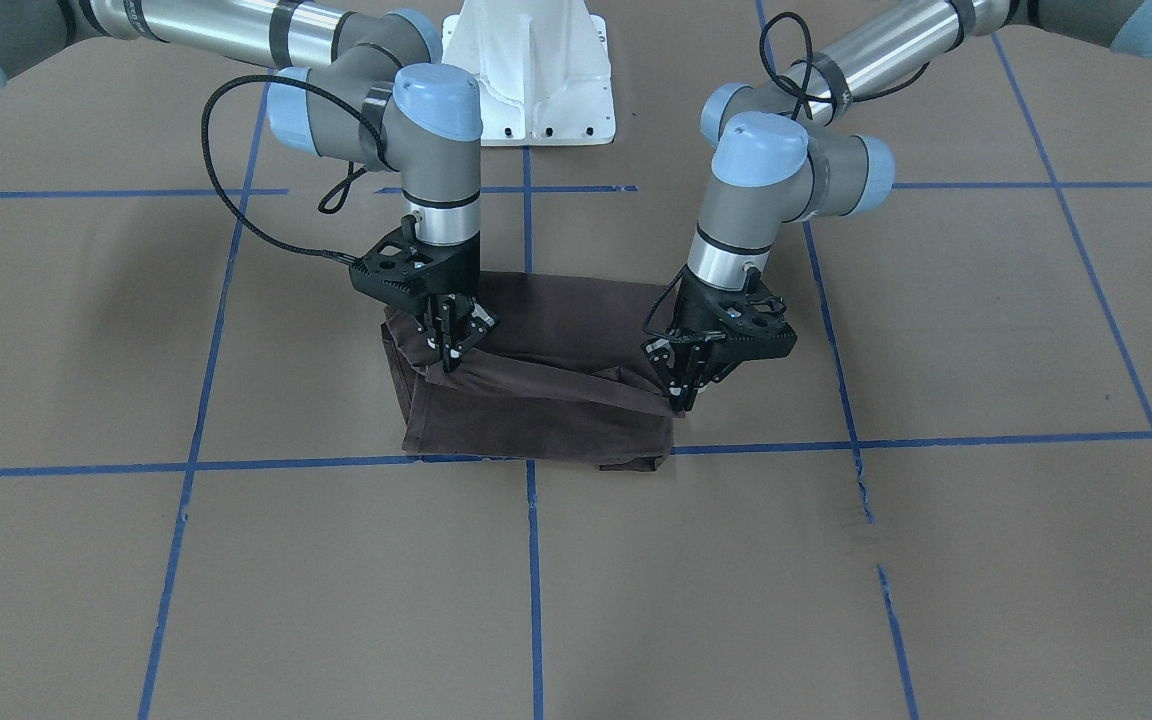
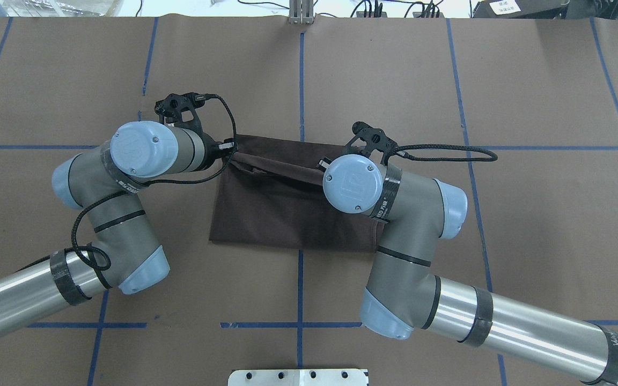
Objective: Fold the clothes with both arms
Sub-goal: 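Lay the folded edge on the far half and open both grippers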
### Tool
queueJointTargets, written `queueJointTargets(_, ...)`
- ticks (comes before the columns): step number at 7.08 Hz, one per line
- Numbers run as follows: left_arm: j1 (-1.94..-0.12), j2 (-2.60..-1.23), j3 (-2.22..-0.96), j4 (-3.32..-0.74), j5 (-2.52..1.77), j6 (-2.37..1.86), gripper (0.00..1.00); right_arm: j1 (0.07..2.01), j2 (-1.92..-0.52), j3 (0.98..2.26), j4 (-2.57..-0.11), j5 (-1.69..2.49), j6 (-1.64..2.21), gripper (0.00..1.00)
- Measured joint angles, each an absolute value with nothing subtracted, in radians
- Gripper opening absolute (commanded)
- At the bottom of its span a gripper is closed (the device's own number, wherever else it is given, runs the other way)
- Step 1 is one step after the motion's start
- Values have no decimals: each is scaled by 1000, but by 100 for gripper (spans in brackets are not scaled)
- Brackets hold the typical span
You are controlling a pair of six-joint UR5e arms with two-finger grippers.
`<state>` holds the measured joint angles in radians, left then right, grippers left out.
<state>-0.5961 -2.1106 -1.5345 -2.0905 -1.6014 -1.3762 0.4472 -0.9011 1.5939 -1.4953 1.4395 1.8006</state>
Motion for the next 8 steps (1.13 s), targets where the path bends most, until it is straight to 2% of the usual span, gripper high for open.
queueJointTargets(5, -655, -2091, -1554, -2110, -1744, -1206, 100, 422, -827, 1572, -1500, 1474, 1597, 100)
queueJointTargets(8, -655, -2089, -1556, -2111, -1749, -1207, 100, 420, -828, 1498, -1501, 1435, 1440, 100)
